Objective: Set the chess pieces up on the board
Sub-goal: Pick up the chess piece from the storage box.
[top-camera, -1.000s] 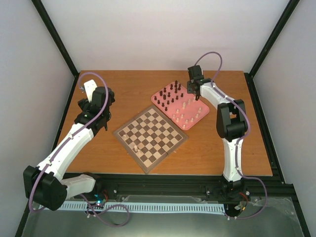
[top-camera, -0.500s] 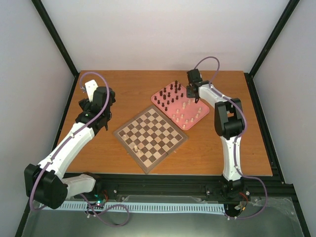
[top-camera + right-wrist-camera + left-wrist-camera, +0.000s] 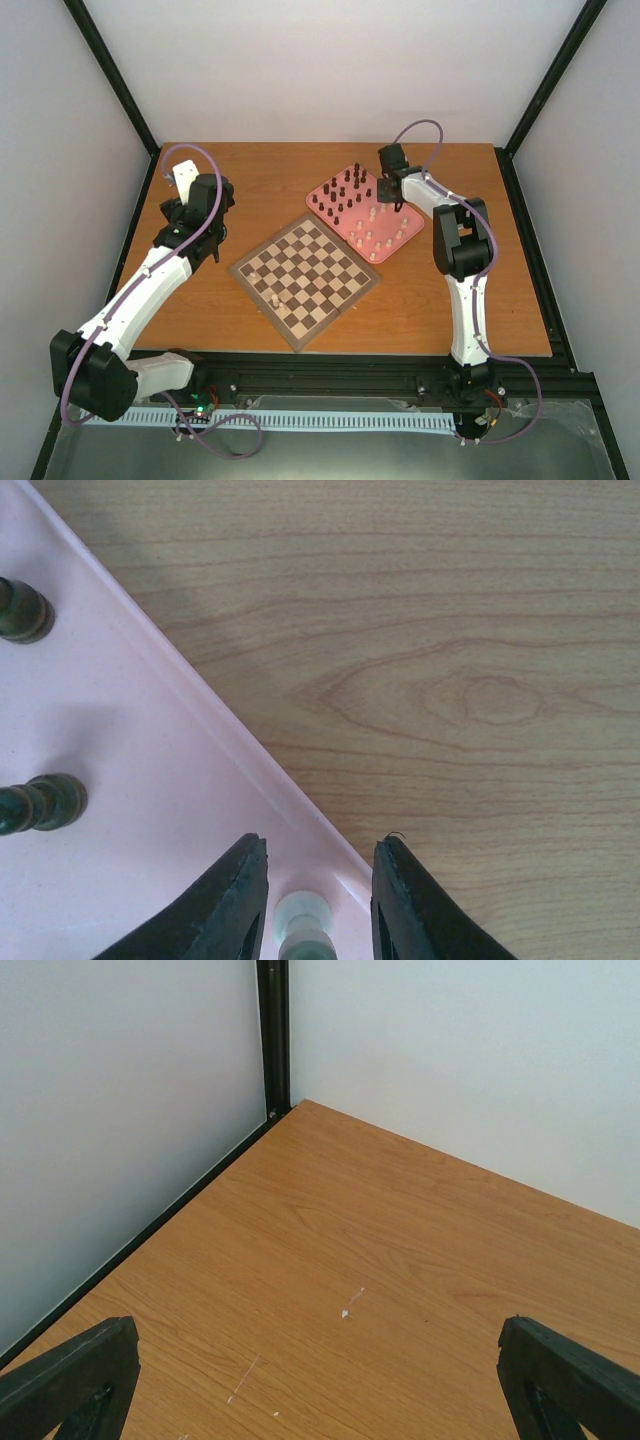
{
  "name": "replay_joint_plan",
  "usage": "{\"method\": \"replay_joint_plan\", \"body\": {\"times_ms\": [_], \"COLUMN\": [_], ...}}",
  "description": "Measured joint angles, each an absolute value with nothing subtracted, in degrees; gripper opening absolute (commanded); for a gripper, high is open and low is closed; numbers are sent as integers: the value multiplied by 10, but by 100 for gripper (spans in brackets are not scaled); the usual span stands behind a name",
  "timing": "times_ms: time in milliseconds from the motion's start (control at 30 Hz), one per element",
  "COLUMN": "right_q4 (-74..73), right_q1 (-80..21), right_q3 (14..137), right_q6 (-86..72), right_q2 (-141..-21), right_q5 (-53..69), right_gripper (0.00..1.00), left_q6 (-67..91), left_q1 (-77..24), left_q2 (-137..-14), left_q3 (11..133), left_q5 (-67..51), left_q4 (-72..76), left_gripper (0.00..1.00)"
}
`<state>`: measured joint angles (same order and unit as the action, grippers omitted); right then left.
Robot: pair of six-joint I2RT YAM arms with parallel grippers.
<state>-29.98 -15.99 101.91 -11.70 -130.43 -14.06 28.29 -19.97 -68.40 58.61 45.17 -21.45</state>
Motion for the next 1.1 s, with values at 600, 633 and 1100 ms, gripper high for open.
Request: {"method": "replay_joint_plan", "body": {"times_ms": [600,633,1100], "right_q4": [-293,-294,-245], "right_q1": [-160,-160,-166], "right_q3": [1000,1000,905], "right_q6": [-124,-124,-119], "right_q2": [-1304,-1304,-1176], "right_q5": [-130,-131,-137], "right_gripper": [4,3,3], "left_q6": [283,283,283], "left_q1": [-200,-200,-200], "left_q2": [-695,-695,-696], "left_q3": [588,588,591], "left_q5": [450,450,449], "left_q4": [-215,-215,-215], "left_gripper": [100,100,100]}}
